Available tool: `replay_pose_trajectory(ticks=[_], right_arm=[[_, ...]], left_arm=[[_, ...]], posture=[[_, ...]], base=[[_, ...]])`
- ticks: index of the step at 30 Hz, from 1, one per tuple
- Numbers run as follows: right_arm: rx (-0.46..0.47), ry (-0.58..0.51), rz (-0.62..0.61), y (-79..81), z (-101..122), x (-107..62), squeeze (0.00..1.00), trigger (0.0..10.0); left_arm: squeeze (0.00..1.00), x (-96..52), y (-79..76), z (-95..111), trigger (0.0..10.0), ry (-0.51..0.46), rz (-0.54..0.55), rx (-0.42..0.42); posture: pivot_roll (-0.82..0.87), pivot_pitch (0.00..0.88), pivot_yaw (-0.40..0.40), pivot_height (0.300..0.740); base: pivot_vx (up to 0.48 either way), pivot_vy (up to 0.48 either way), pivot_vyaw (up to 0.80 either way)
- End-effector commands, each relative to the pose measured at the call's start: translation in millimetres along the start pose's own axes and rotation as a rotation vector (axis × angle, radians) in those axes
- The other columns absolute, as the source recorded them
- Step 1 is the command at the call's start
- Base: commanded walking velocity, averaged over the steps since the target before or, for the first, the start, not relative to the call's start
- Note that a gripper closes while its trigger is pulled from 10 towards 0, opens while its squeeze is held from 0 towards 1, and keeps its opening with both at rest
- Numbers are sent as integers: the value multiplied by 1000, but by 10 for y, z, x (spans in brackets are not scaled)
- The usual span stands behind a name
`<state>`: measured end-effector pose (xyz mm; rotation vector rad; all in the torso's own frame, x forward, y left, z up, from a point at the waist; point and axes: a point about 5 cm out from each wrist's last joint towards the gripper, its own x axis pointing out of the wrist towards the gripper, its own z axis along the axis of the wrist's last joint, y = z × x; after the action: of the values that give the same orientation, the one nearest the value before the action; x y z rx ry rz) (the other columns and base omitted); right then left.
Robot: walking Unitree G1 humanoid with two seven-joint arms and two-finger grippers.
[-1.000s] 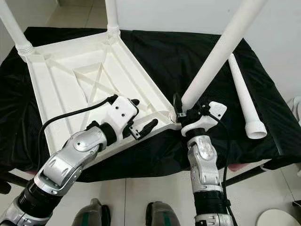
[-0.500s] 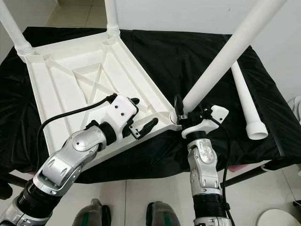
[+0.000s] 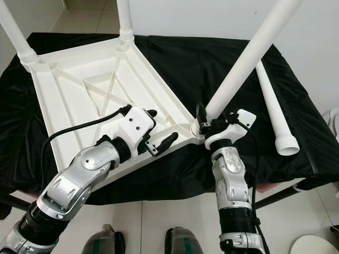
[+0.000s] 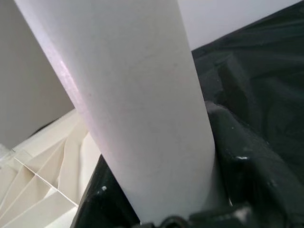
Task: Building children table
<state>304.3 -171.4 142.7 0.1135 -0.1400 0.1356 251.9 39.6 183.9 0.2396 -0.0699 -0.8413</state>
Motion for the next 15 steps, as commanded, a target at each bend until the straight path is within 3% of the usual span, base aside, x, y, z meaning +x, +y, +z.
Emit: replay_pose_trajectory(ticks=[1, 9, 11, 15], right_arm=[[2, 166, -33, -67, -292, -86, 0, 10000], [-31, 182, 2, -32, -246, -29, 0, 10000], [-88, 195, 53, 31, -204, 3, 0, 10000], [-116, 197, 74, 56, -190, 11, 0, 10000]], left_arm=[[0, -6, -30, 16, 10000, -1, -59, 0], [0, -4, -39, 23, 10000, -4, -56, 0], [0, -7, -46, 25, 10000, -5, -58, -2], [0, -9, -49, 25, 10000, -5, -59, -2]], posture=[[-88, 61, 1, 740], [-85, 55, -4, 740], [-87, 53, -3, 740], [-87, 53, -3, 740]], base=[[0, 0, 0], [0, 0, 0], [0, 0, 0], [0, 0, 0]])
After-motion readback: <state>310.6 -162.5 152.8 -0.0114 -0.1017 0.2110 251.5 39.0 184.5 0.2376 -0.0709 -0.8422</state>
